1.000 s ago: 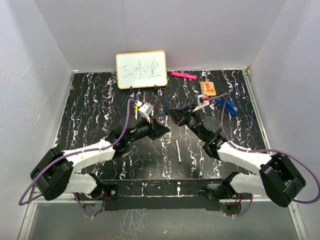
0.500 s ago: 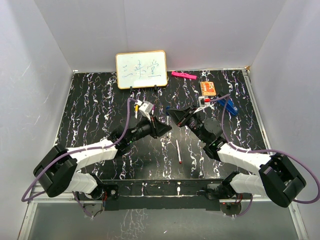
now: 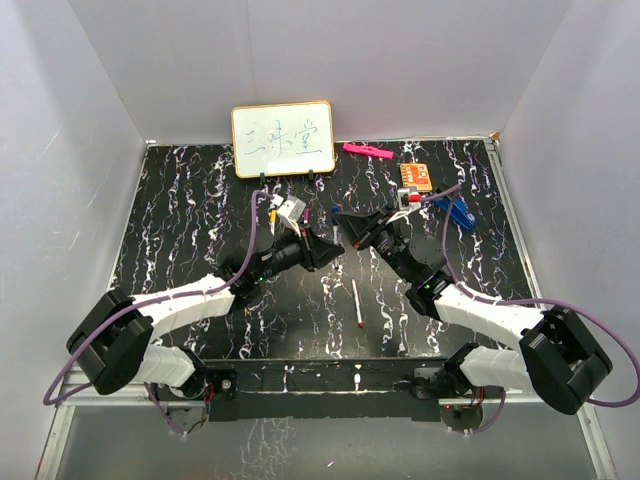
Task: Insert the pens into the pen caps
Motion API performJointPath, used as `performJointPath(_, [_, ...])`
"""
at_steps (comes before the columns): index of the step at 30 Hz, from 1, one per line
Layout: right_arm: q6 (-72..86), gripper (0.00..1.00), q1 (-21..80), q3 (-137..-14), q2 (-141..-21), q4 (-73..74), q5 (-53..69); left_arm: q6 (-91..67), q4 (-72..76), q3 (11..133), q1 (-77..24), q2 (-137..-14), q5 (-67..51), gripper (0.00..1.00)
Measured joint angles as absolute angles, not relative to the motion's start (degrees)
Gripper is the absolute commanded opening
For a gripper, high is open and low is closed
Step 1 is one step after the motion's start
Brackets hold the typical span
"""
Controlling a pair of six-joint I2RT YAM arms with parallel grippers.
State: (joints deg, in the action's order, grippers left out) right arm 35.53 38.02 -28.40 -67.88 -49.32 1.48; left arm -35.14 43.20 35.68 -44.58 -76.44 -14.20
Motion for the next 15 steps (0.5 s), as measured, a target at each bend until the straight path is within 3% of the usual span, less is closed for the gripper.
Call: performJointPath(15, [32.05, 0.0, 42.37, -29.8, -69.78, -47.18, -4.58, -35.68, 41.69, 35.7, -39.81, -76.42, -22.11, 0.0])
